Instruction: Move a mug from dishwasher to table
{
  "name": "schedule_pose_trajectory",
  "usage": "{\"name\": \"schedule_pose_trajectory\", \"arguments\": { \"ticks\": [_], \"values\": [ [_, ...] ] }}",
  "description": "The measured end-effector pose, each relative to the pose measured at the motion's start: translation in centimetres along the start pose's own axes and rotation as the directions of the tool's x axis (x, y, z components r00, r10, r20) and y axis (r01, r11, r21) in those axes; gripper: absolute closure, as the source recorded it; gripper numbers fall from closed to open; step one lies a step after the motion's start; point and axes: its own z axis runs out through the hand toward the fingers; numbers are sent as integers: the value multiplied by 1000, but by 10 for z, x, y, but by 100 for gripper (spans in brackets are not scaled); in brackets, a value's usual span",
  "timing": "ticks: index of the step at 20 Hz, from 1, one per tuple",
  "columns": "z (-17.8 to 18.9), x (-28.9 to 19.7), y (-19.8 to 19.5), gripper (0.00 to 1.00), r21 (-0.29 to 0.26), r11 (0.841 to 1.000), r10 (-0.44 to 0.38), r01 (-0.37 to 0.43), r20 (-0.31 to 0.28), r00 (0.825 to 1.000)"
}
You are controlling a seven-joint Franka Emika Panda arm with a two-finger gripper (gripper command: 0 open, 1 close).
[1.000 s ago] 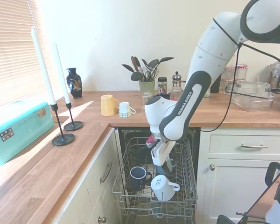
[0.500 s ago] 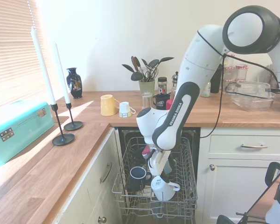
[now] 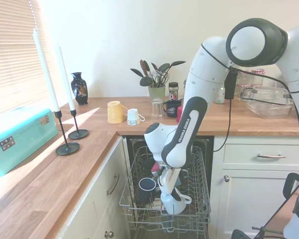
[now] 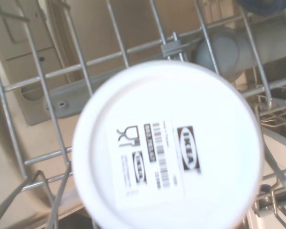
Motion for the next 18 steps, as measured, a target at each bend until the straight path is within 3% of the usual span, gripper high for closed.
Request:
{"name": "schedule_pose_trajectory", "arguments": {
  "ticks": [10, 18],
  "values": [
    [21, 10, -8, 0, -17, 1000, -18, 18, 25, 1000],
    [27, 17, -6, 0, 135, 991, -13, 23, -72, 997]
  ]
}}
